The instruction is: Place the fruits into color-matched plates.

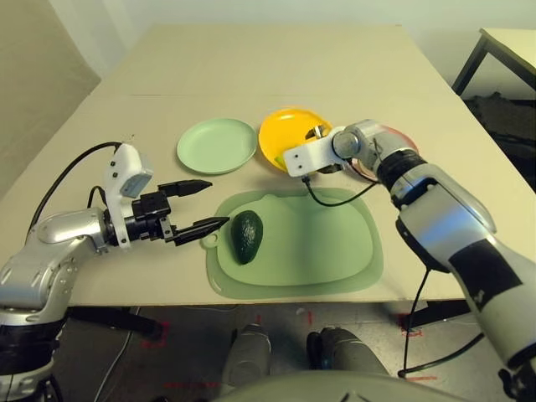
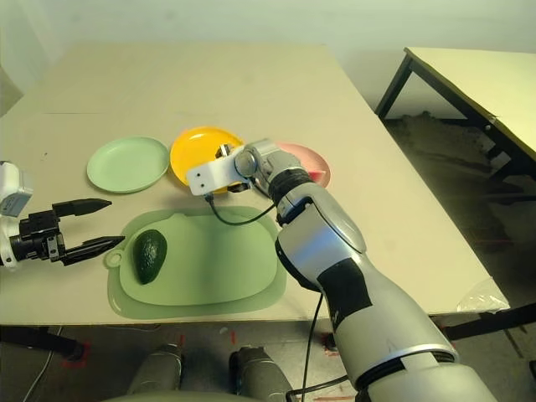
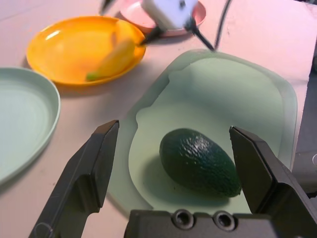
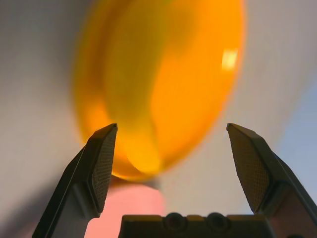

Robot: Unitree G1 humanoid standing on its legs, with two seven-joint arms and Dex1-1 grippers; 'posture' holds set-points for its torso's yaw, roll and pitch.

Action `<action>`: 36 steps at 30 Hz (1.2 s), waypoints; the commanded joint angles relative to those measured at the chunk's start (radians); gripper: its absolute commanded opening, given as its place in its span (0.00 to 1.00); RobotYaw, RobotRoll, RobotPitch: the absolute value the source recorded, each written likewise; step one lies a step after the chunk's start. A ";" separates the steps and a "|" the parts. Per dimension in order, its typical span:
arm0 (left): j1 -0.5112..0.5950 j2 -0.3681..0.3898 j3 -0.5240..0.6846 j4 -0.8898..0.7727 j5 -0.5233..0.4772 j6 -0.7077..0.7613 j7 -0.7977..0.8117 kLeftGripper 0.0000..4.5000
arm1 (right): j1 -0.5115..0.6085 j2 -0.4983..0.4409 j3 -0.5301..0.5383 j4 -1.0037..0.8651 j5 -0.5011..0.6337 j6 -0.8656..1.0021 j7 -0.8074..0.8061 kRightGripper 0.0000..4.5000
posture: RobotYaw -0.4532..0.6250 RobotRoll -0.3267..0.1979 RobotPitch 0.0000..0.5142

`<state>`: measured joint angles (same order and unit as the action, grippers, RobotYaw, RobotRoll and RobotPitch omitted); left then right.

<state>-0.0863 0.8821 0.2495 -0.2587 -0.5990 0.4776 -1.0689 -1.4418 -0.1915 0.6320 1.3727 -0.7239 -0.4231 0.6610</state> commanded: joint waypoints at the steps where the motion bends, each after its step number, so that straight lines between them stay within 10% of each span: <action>1: -0.020 -0.010 -0.030 0.029 0.011 -0.010 -0.013 1.00 | -0.045 -0.026 -0.039 -0.014 0.040 -0.045 0.104 0.99 | 0.54 0.62 0.17; 12: -0.068 -0.015 -0.063 0.085 0.049 -0.061 -0.041 1.00 | 0.110 -0.248 -0.317 -0.425 0.475 0.164 0.847 0.99 | 0.55 0.62 0.17; 20: -0.102 -0.003 -0.096 0.141 0.086 -0.101 -0.087 1.00 | 0.620 -0.306 -0.646 -1.295 0.756 1.046 0.590 0.99 | 0.49 0.62 0.16; 36: -0.308 0.038 -0.211 0.331 0.213 -0.258 -0.279 1.00 | 1.282 -0.208 -0.752 -1.831 1.081 1.038 0.315 0.99 | 0.48 0.62 0.12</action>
<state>-0.3813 0.9025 0.0554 0.0583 -0.4114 0.2503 -1.3230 -0.1823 -0.3825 -0.1308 -0.4342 0.3375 0.6474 0.9700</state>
